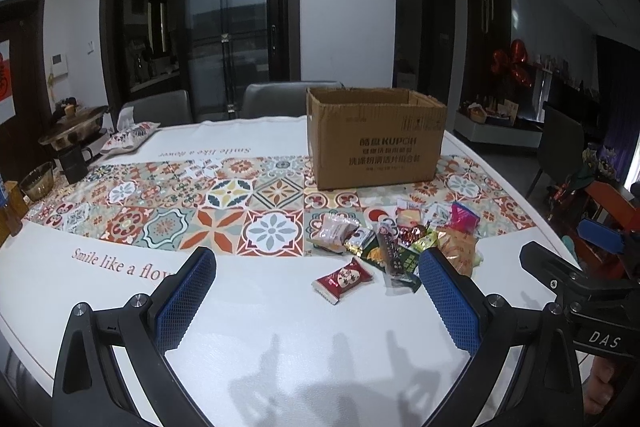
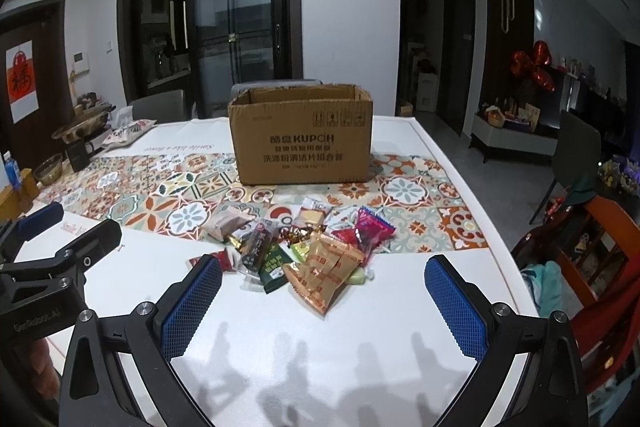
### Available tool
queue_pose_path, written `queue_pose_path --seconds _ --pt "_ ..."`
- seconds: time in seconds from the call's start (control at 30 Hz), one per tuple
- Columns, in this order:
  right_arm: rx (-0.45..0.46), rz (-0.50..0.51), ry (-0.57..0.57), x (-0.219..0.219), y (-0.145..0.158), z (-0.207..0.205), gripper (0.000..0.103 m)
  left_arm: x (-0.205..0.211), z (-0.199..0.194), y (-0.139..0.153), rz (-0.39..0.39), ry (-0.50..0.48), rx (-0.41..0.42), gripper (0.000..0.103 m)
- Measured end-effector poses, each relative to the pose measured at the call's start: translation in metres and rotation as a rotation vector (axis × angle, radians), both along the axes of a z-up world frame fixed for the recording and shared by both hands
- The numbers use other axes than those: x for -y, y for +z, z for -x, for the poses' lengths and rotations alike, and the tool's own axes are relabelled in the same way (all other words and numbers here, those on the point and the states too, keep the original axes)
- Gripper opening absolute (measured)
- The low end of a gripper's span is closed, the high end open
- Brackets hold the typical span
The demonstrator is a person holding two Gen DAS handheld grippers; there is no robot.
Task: Organize snacks
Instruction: 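Grasp the red-and-white cake packet with left tool while right tool grasps tan biscuit bag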
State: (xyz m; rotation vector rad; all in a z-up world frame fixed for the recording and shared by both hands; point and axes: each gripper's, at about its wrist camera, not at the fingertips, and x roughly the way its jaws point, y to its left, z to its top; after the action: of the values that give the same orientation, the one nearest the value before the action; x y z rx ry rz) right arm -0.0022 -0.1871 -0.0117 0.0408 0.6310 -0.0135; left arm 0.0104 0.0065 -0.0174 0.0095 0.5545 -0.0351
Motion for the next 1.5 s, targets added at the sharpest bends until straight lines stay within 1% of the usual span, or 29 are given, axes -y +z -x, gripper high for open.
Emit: queue_pose_path --seconds 0.07,0.2,0.33,0.4,0.43,0.53,0.7,0.8,0.93,1.07,1.13,1.2,1.23,1.3,1.33,1.5 --pt "-0.018 -0.004 -0.003 0.001 -0.006 -0.006 0.102 -0.001 -0.006 -0.005 -0.003 -0.004 -0.014 0.102" --pt "-0.053 -0.025 -0.006 0.002 -0.018 -0.02 0.102 0.0 -0.02 -0.019 -0.021 -0.008 -0.031 0.094" --pt "-0.089 -0.058 -0.012 0.006 -0.031 -0.036 0.102 0.004 -0.034 -0.033 -0.038 -0.03 -0.054 0.091" --pt "-0.106 -0.071 -0.018 0.008 -0.038 -0.045 0.099 0.005 -0.043 -0.04 -0.041 -0.049 -0.079 0.084" --pt "-0.118 -0.079 -0.017 0.008 -0.042 -0.049 0.098 0.006 -0.047 -0.043 -0.04 -0.057 -0.09 0.083" --pt "-0.157 -0.105 -0.016 0.012 -0.055 -0.064 0.093 0.01 -0.061 -0.054 -0.048 -0.082 -0.129 0.079" --pt "-0.231 -0.147 -0.015 0.014 -0.078 -0.087 0.082 0.013 -0.083 -0.074 -0.033 -0.111 -0.215 0.07" --pt "-0.266 -0.172 -0.02 0.016 -0.088 -0.096 0.077 0.014 -0.094 -0.086 -0.031 -0.116 -0.246 0.068" --pt "-0.279 -0.184 -0.027 0.019 -0.094 -0.104 0.074 0.017 -0.104 -0.095 -0.022 -0.131 -0.283 0.063" --pt "-0.298 -0.195 -0.024 0.019 -0.099 -0.11 0.068 0.017 -0.111 -0.102 0.0 -0.14 -0.312 0.057" --pt "-0.307 -0.206 -0.018 0.019 -0.102 -0.111 0.065 0.017 -0.114 -0.103 0.009 -0.141 -0.322 0.051" --pt "-0.309 -0.212 -0.017 0.018 -0.103 -0.112 0.064 0.017 -0.116 -0.106 0.017 -0.142 -0.334 0.041" --pt "-0.308 -0.21 -0.013 0.018 -0.103 -0.112 0.063 0.017 -0.118 -0.107 0.02 -0.144 -0.339 0.038" --pt "-0.308 -0.205 -0.003 0.015 -0.102 -0.111 0.057 0.017 -0.119 -0.109 0.037 -0.156 -0.361 0.026" --pt "-0.308 -0.201 0.002 0.014 -0.102 -0.111 0.057 0.016 -0.119 -0.11 0.053 -0.164 -0.371 0.023" --pt "-0.29 -0.182 0.03 0.01 -0.099 -0.11 0.039 0.016 -0.115 -0.106 0.064 -0.166 -0.364 0.022"
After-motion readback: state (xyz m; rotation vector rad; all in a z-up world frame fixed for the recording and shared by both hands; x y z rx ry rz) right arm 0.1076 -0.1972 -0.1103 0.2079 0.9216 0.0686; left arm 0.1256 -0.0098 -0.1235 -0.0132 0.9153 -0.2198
